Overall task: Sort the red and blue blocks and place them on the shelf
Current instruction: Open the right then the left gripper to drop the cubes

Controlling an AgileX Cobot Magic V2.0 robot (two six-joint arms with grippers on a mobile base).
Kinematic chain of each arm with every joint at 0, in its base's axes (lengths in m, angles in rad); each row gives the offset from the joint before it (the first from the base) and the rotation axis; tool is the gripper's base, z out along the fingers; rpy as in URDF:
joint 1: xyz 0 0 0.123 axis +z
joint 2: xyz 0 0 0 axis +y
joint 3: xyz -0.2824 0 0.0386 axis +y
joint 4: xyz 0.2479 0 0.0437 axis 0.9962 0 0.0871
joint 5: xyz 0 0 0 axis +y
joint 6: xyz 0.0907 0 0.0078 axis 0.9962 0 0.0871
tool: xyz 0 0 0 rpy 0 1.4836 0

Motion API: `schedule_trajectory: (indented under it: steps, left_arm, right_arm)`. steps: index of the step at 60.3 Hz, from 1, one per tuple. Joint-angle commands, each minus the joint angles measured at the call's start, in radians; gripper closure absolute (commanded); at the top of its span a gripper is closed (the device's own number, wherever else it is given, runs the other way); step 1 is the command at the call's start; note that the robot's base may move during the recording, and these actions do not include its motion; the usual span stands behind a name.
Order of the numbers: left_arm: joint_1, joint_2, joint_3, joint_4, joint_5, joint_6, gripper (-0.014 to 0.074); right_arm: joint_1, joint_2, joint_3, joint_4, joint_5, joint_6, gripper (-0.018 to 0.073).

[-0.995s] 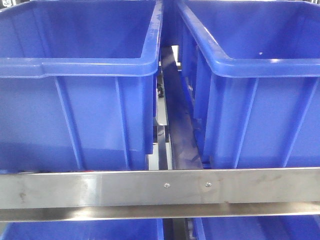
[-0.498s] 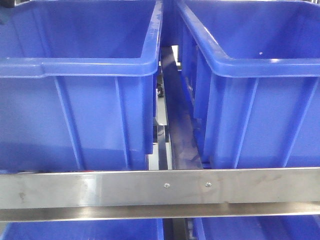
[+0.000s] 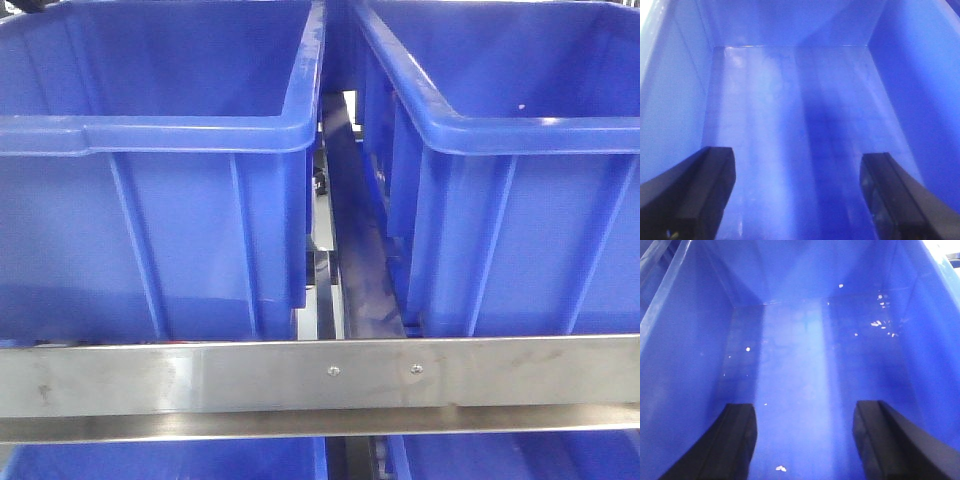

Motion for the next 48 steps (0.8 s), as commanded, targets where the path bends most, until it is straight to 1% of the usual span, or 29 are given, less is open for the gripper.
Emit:
schedule_trajectory:
  steps: [1,6,7,9,11,12,14,16,17,18,21,30,37,48]
  left_arm:
    - [-0.007,-0.019,-0.041,-0.017,-0.078,-0.01,0.0053]
    - [-0.007,-0.019,-0.041,-0.024,-0.075,-0.01,0.0135]
    - [-0.007,-0.019,-0.041,-0.026,-0.072,-0.01,0.0154]
    - [-0.007,-0.019,-0.041,-0.026,-0.072,-0.01,0.0209]
    - [-0.007,-0.019,-0.041,-0.026,-0.067,-0.01,0.0288]
    - [-0.007,-0.019,-0.041,-0.026,-0.065,-0.01,0.0301]
    - [-0.007,-0.019,-0.041,-0.026,-0.059,-0.01,0.0375]
    - [-0.007,-0.021,-0.041,-0.026,-0.05,-0.01,0.0451]
    - [-0.007,-0.021,-0.041,-0.026,-0.045,-0.01,0.0482]
    - [-0.007,-0.021,-0.041,-0.026,-0.042,-0.01,0.049]
    - [-0.007,-0.023,-0.041,-0.026,-0.032,-0.01,0.0455]
    - [-0.007,-0.032,-0.041,-0.026,0.005,-0.01,0.0473]
    - [-0.007,-0.049,-0.041,-0.026,0.018,-0.01,0.0472]
    - [-0.007,-0.097,-0.036,-0.018,0.068,-0.01,0.0472]
  right_arm:
    - [-0.006,-0.014,-0.042,-0.006,-0.093,-0.005,0.0047]
    - [-0.006,-0.014,-0.042,-0.006,-0.092,-0.005,0.0144]
    - [-0.006,-0.014,-0.042,-0.006,-0.091,-0.005,0.0181]
    - [-0.006,-0.014,-0.042,-0.006,-0.09,-0.005,0.0252]
    - [-0.006,-0.014,-0.042,-0.006,-0.086,-0.005,0.0331]
    - [-0.006,-0.014,-0.042,-0.006,-0.084,-0.005,0.0363]
    - [-0.006,-0.015,-0.042,-0.006,-0.079,-0.005,0.0445]
    - [-0.006,-0.015,-0.042,-0.006,-0.074,-0.005,0.0509]
    - [-0.006,-0.015,-0.042,-0.006,-0.073,-0.005,0.0526]
    - [-0.006,-0.015,-0.042,-0.006,-0.072,-0.005,0.0517]
    - [-0.006,-0.015,-0.042,-0.006,-0.068,-0.005,0.0494]
    - [-0.006,-0.015,-0.042,-0.006,-0.054,-0.005,0.0506]
    - [-0.005,-0.017,-0.042,-0.006,-0.043,-0.005,0.0506]
    - [-0.003,-0.033,-0.038,-0.011,-0.029,-0.005,0.0506]
